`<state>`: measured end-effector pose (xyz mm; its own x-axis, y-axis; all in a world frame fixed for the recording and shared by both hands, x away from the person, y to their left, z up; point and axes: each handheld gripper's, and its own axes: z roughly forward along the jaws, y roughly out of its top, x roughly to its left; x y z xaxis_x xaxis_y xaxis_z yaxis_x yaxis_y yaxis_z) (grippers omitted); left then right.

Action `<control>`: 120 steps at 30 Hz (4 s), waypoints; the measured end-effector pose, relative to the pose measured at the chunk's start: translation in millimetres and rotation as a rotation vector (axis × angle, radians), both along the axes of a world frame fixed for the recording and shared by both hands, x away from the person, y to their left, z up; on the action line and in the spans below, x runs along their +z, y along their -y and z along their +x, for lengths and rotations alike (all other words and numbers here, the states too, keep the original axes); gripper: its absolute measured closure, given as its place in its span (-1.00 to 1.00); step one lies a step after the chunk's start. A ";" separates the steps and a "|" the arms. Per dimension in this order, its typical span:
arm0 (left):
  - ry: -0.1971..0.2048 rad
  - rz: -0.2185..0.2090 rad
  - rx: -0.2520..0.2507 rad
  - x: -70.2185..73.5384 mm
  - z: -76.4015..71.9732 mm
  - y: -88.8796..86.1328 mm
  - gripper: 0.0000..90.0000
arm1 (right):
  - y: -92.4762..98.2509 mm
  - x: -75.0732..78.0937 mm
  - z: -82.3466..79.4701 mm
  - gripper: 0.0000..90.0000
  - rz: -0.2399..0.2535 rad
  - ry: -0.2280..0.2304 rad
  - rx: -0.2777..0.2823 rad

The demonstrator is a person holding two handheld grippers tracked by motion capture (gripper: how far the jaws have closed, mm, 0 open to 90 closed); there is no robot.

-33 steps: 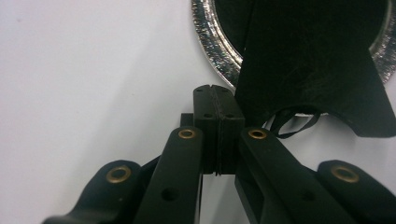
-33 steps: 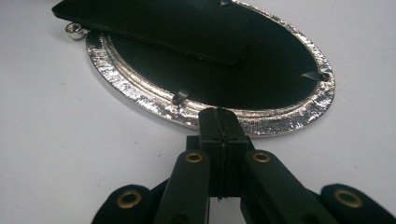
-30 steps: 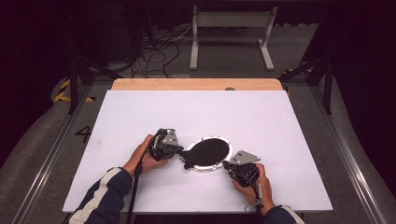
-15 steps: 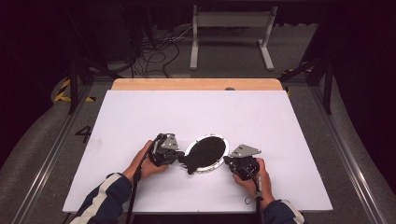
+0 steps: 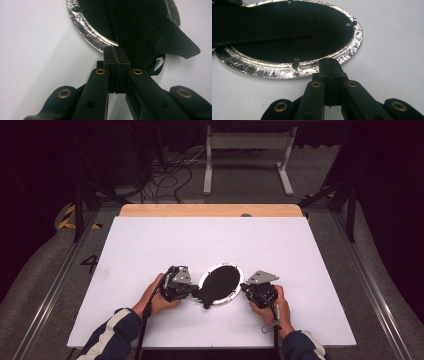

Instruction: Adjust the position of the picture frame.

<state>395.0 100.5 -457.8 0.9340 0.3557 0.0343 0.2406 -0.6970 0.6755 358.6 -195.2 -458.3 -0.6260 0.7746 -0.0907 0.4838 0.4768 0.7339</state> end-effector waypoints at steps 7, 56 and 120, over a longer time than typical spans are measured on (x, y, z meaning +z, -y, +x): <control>-0.036 -0.032 -0.003 -1.9 -2.0 0.6 1.00 | 5.2 0.1 4.1 1.00 0.027 -0.017 -0.020; -0.038 -0.056 -0.058 -4.2 -8.1 9.2 0.99 | -12.0 -0.1 4.6 1.00 -0.003 -0.004 -0.041; 0.117 -0.143 0.013 26.4 -33.2 -17.1 0.82 | 20.8 18.6 1.2 0.76 0.110 0.040 0.013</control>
